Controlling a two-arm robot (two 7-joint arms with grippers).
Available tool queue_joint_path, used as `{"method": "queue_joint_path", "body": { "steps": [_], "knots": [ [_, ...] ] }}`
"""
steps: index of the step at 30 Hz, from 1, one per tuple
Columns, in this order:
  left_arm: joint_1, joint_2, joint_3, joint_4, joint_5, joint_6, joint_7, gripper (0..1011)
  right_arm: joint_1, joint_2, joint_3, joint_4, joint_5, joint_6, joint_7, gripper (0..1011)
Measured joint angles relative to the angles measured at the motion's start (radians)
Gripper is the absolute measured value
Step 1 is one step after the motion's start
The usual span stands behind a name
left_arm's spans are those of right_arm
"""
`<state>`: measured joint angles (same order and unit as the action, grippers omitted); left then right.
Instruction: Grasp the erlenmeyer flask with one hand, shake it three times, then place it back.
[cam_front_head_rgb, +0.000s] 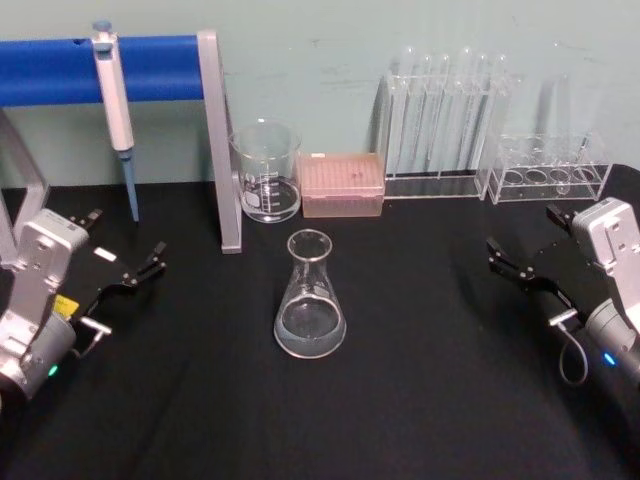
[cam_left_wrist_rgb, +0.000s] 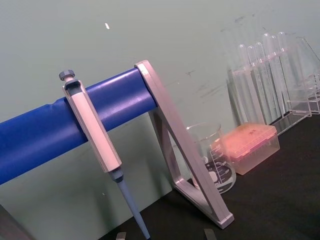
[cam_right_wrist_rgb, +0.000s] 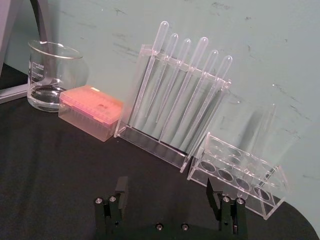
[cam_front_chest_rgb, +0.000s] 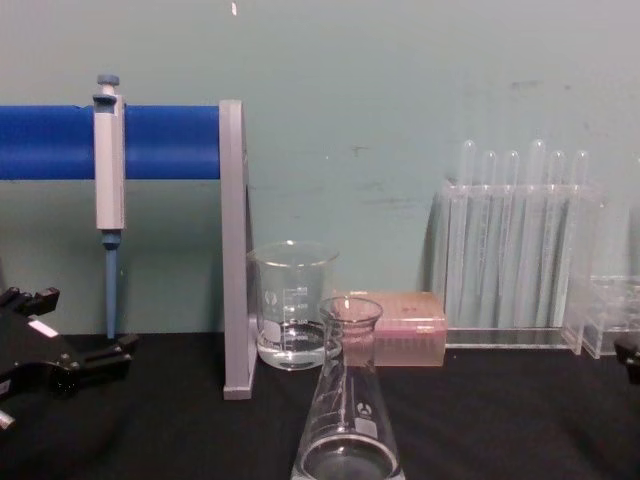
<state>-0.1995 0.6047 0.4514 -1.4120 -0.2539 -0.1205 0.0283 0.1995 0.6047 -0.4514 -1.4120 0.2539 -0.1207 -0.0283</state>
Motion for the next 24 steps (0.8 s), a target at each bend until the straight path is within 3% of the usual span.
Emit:
{"method": "queue_joint_path", "body": {
  "steps": [24],
  "knots": [
    [0.000, 0.000, 0.000, 0.000, 0.000, 0.000, 0.000, 1001, 0.000, 0.000, 0.000, 0.000, 0.000, 0.000, 0.000, 1000]
  ]
}}
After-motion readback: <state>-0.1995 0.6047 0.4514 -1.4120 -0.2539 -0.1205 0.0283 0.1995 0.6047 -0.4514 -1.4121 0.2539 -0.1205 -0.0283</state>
